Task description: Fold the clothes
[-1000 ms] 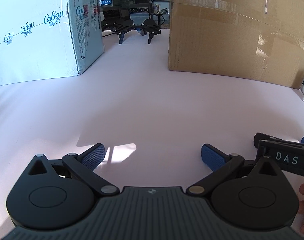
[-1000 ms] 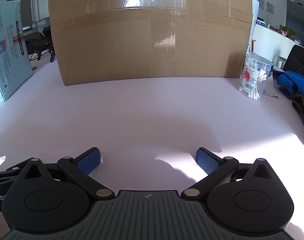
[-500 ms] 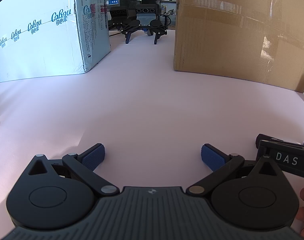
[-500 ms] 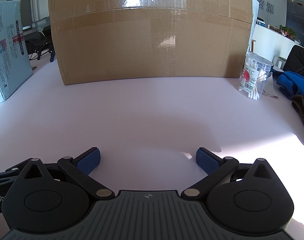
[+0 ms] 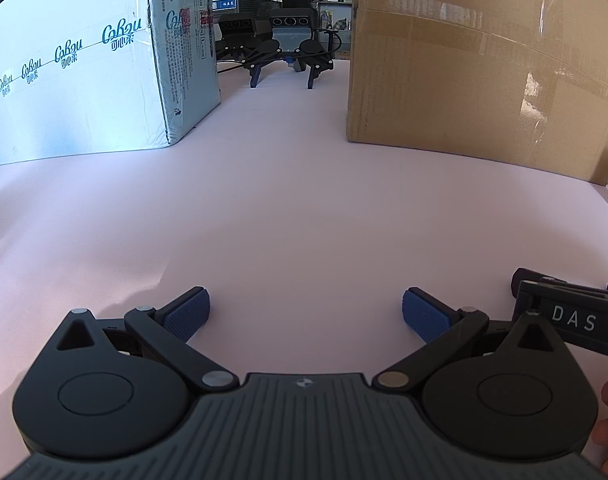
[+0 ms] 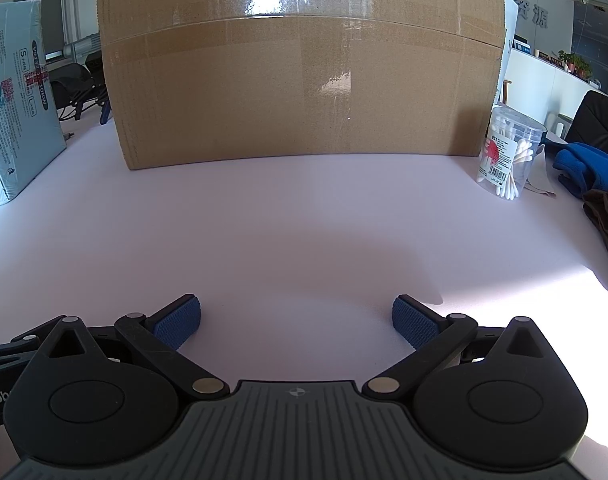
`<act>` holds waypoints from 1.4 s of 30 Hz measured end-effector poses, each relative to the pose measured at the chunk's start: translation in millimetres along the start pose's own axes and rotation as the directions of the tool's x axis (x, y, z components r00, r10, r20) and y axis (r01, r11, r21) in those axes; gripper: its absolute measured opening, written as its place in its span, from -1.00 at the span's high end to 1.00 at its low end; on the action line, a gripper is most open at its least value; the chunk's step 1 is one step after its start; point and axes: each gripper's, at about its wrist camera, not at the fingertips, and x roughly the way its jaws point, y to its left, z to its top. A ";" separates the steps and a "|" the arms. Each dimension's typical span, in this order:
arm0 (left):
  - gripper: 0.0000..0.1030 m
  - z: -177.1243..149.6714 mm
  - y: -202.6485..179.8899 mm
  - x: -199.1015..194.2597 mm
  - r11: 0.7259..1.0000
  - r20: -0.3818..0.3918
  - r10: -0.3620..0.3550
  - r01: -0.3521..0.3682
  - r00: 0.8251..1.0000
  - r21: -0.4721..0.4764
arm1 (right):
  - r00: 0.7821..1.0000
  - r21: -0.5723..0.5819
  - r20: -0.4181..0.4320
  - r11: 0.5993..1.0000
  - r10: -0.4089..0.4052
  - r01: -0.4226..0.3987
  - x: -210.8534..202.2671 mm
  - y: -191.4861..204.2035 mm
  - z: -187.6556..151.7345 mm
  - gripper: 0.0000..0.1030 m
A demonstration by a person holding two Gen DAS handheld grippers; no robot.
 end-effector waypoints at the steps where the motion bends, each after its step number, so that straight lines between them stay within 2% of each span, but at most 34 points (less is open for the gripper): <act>1: -1.00 0.0 0.2 0.0 1.000 0.000 0.000 0.000 1.000 0.000 | 1.000 0.000 0.000 1.000 0.000 0.000 0.1 -0.4 0.0 -1.00; 42: -1.00 1.7 1.0 2.8 1.000 -0.001 -0.005 0.005 1.000 -0.002 | 1.000 0.001 0.000 1.000 -0.007 0.007 -0.5 2.9 0.3 -1.00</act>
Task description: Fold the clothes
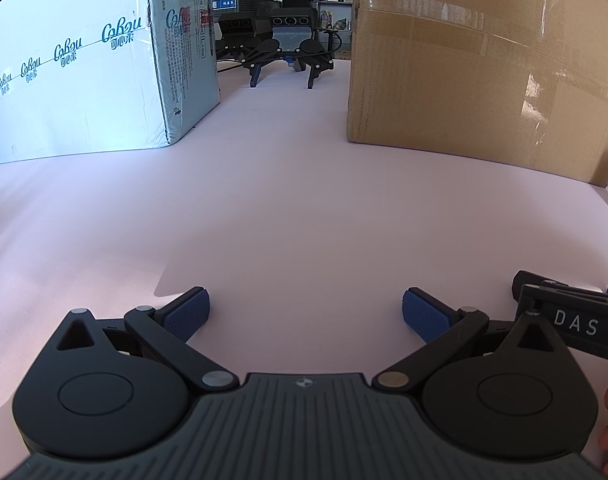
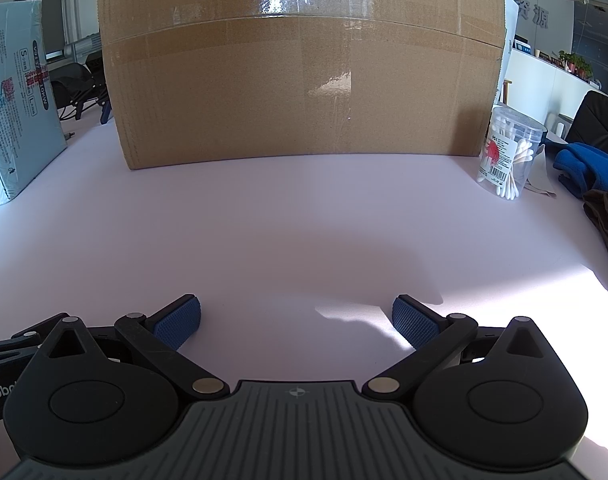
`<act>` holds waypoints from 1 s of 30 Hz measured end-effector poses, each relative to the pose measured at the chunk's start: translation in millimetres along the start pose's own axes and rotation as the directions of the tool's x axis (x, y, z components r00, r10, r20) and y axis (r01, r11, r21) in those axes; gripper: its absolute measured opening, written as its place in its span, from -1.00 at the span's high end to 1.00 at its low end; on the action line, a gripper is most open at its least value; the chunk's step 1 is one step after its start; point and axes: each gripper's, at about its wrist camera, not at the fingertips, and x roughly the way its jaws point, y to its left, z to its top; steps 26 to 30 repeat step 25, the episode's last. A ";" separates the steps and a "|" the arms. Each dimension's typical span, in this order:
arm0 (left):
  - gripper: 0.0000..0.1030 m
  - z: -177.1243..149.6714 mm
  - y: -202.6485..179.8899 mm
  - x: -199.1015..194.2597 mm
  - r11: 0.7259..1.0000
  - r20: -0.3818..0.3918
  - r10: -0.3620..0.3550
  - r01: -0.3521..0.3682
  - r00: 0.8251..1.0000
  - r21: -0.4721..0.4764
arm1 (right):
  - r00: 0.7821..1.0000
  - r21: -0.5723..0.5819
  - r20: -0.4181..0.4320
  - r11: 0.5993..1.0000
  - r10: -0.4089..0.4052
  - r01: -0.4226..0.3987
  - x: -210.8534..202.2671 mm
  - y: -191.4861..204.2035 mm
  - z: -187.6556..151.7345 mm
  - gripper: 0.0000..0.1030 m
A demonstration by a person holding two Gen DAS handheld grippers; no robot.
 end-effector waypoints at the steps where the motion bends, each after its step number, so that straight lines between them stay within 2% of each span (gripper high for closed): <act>1: -1.00 -0.1 0.0 -0.1 1.000 0.000 0.000 0.000 1.000 0.000 | 1.000 0.000 0.000 1.000 0.000 0.000 0.0 0.0 0.0 -1.00; 30: -1.00 0.1 1.3 0.2 1.000 0.001 -0.002 0.002 1.000 0.003 | 1.000 0.010 0.003 1.000 0.006 -0.006 -0.9 0.3 -0.9 -1.00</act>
